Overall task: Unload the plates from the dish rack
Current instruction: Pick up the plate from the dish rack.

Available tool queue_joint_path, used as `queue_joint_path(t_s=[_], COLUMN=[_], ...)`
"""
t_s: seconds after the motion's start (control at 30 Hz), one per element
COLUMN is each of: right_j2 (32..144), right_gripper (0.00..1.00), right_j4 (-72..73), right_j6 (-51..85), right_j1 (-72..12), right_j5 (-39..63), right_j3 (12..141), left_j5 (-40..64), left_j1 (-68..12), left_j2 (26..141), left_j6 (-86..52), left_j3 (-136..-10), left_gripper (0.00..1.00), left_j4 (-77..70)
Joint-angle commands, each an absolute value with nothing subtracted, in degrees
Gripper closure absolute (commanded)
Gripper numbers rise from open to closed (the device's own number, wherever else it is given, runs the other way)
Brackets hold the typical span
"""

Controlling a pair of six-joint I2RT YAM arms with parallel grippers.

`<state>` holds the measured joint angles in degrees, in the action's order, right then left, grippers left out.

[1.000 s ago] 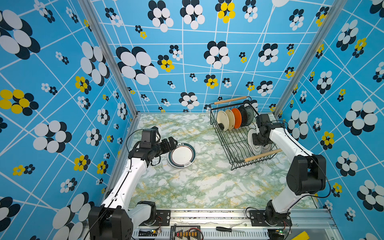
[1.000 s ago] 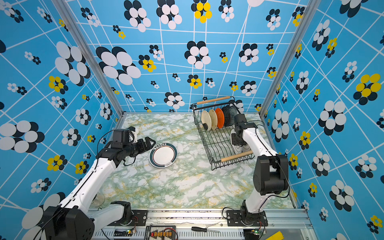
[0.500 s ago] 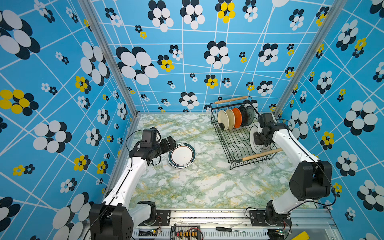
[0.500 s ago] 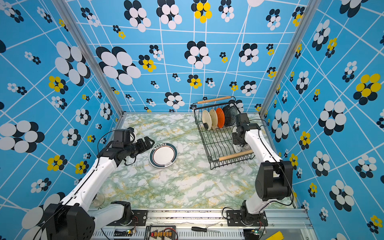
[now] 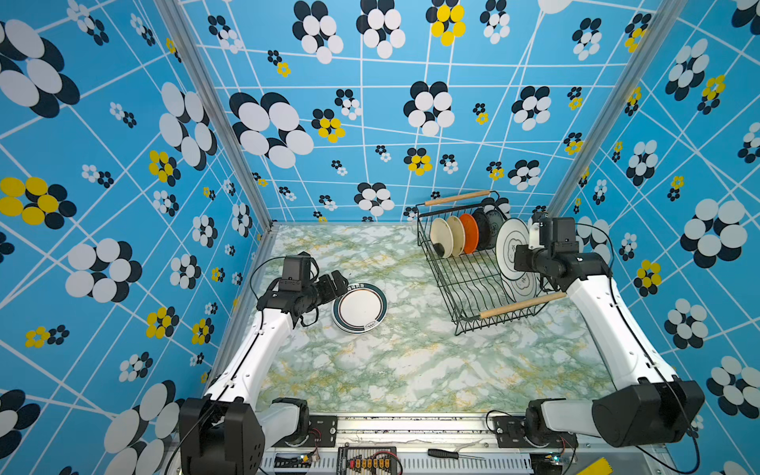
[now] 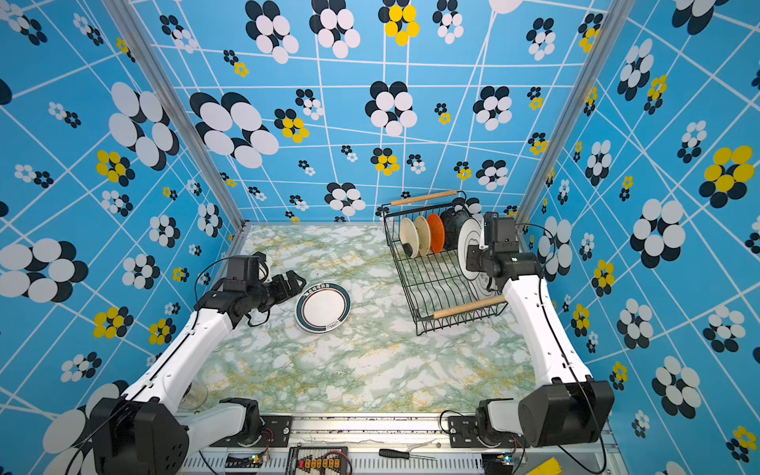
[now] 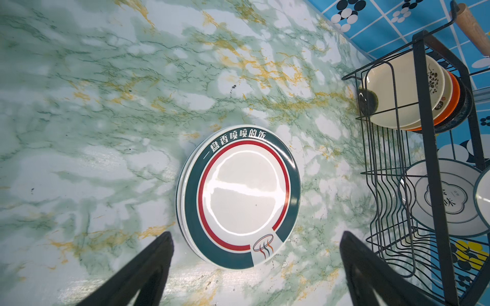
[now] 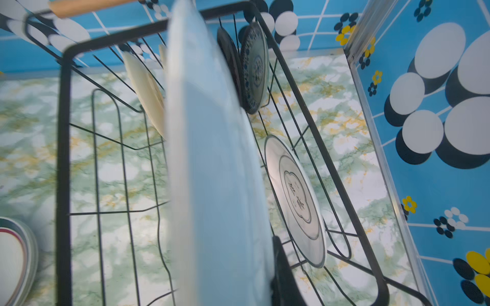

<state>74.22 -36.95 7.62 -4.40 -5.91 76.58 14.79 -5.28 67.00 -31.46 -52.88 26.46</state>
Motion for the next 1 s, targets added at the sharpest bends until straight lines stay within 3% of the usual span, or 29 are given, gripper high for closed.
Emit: queue_joint_path(t_s=[0.0,0.33,0.7,0.97], right_j2=[69.67,70.3,75.5,79.16], right_gripper=[0.99,0.96,0.92,0.91], right_j4=[-25.09,-6.45,-1.46,6.16], right_j6=[16.08,44.94,54.55,59.45], right_j1=[-4.22,-5.41,-14.89,-20.09], right_j5=[3.47,26.62,30.45,31.71], right_j3=[73.25,65.7,62.98,59.53], left_j5=[16.58,24.39,27.8,32.0], left_j1=[-4.88,-7.47,-18.01,-19.85], left_j2=[64.62,68.37,73.75,75.88], left_j6=[-30.66,-32.19,-35.73,-38.01], left_j3=[-53.16,-56.36,-60.55,-61.12], left_gripper=[0.01,0.01,0.01,0.01], left_j4=[24.26,21.83,16.99,12.37])
